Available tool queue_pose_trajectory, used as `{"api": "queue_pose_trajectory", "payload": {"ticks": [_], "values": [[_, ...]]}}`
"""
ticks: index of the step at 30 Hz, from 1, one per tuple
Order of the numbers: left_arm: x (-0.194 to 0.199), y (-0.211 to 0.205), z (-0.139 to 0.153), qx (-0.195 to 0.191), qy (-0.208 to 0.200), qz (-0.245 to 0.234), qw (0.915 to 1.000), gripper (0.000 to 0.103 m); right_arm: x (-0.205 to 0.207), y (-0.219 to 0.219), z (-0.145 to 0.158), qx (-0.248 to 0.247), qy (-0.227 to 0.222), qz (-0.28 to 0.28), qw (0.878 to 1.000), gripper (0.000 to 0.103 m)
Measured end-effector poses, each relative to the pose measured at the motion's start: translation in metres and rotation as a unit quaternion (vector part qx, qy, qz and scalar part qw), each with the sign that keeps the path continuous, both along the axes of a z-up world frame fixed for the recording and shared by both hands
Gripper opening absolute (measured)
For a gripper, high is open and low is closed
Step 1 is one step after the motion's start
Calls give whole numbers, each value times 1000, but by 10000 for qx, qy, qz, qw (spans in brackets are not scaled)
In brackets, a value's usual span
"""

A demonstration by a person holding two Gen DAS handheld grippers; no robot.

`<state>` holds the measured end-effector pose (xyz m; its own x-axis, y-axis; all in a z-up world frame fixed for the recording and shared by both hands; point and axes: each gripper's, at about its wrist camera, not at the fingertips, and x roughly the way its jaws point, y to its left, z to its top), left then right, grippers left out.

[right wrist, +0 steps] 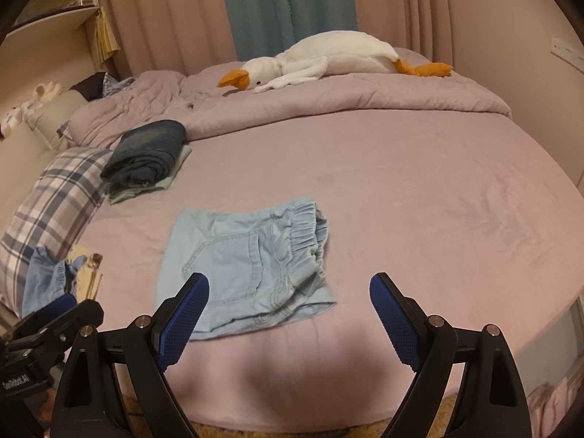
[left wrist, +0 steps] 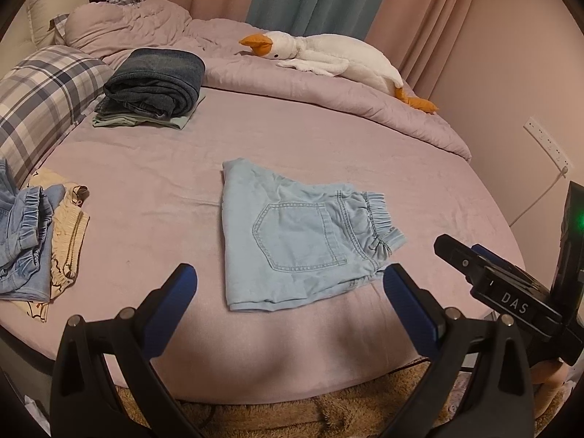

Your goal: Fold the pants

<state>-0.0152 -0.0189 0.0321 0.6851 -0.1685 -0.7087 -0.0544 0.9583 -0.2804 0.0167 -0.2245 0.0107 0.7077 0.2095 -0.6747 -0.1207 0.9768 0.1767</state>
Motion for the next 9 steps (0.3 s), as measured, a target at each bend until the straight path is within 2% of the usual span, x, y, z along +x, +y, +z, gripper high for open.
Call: {"api": "queue_pose_trajectory", "payload": {"ticks": [9], "values": [[-4, 0, 3, 43, -91, -19, 9999, 102, -2, 2, 0, -18, -8, -13, 10000, 89]]}}
